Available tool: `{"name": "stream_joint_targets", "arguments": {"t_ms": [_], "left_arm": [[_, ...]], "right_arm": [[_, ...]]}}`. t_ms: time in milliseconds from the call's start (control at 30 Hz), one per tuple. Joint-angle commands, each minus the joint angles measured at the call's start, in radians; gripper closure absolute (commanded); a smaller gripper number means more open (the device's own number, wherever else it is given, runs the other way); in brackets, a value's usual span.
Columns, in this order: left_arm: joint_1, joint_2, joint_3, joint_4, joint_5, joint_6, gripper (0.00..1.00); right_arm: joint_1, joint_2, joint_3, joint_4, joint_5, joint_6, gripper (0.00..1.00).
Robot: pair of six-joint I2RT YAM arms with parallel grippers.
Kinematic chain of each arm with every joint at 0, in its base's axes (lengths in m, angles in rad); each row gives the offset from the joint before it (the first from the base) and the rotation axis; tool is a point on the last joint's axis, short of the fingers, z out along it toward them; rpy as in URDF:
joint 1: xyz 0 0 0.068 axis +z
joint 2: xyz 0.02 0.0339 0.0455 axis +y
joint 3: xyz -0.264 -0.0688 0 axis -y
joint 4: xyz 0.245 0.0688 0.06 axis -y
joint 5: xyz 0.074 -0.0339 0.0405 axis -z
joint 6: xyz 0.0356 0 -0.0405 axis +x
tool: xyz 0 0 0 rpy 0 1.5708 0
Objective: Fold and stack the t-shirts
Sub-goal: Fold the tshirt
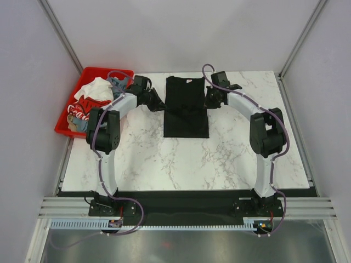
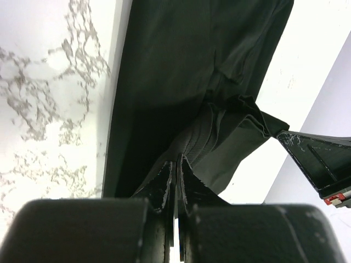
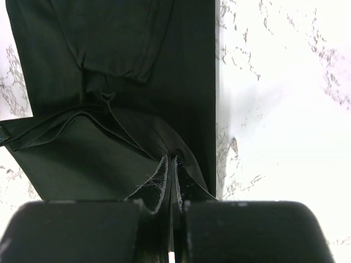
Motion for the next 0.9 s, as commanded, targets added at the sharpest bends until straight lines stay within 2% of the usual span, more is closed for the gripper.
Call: {"name": "stream_joint_targets", "arguments": {"t_ms": [0, 433, 567, 600, 633, 700, 733, 767, 867], "left_arm": [[0.009, 0.027, 0.076, -0.003, 0.035, 0.031, 0.98], [0.022, 0.137, 0.194, -0.007, 0.021, 0.031, 0.97], [0.027, 0.159, 0.217, -0.015, 0.030, 0.040, 0.86], [0.039, 0.147, 0.229, -0.015, 0.038, 0.066, 0.76], [0.039, 0.146, 0.231, -0.015, 0.038, 0.067, 0.76], [0.054, 0.119, 0.238, -0.015, 0.036, 0.080, 0.68], [0.059, 0.108, 0.246, -0.014, 0.029, 0.086, 0.61], [0.068, 0.081, 0.246, -0.015, 0.027, 0.091, 0.54], [0.074, 0.024, 0.212, -0.018, 0.026, 0.116, 0.44]], "right_arm": [[-0.011, 0.030, 0.066, -0.007, -0.021, -0.021, 1.00], [-0.034, 0.128, 0.174, 0.011, -0.051, -0.034, 1.00], [-0.040, 0.155, 0.213, 0.009, -0.053, -0.046, 0.97], [-0.057, 0.171, 0.260, 0.006, -0.059, -0.057, 0.82], [-0.057, 0.171, 0.261, 0.006, -0.059, -0.058, 0.77], [-0.080, 0.176, 0.303, -0.003, -0.056, -0.055, 0.64], [-0.086, 0.175, 0.316, -0.006, -0.068, -0.055, 0.54], [-0.100, 0.170, 0.332, -0.012, -0.073, -0.060, 0.52], [-0.108, 0.118, 0.322, -0.053, -0.070, -0.093, 0.49]]}}
